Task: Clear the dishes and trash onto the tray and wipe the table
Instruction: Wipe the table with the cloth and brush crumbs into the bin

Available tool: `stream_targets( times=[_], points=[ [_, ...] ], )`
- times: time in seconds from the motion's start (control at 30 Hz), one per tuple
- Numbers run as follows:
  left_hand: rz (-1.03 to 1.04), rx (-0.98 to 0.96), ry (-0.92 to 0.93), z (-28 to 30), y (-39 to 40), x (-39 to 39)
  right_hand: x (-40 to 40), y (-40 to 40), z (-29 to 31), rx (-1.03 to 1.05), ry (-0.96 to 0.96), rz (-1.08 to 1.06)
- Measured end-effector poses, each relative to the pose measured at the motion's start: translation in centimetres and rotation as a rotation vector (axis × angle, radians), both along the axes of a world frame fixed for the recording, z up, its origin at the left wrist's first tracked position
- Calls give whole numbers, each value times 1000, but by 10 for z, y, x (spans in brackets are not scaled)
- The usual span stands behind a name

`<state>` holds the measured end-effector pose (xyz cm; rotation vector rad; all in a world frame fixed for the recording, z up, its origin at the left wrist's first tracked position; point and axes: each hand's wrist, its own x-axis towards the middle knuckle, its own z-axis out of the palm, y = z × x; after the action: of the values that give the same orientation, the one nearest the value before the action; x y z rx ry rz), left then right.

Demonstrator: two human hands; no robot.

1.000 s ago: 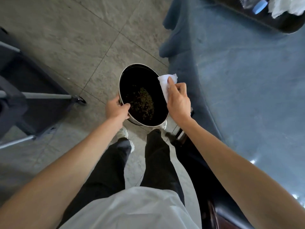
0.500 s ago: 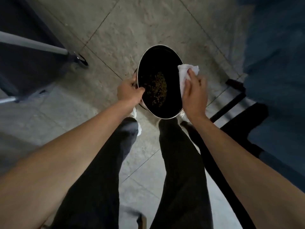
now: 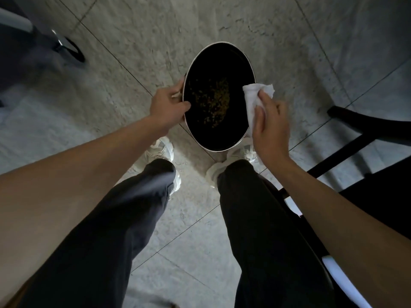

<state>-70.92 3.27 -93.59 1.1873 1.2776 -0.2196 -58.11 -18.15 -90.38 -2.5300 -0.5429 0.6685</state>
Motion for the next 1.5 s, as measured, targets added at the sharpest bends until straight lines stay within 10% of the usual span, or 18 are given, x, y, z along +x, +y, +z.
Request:
stream_targets(
  times=[0.4,1.27,1.5],
  points=[
    [-143,-94,154,12,7,-1,-16,18,18,31,-13,61],
    [-164,-54,-485,551,-2,-15,-62,61,522,501,-50,-118],
    [-319,43,-634,617,27,-16,-20,78,596,675,566,-60]
  ],
)
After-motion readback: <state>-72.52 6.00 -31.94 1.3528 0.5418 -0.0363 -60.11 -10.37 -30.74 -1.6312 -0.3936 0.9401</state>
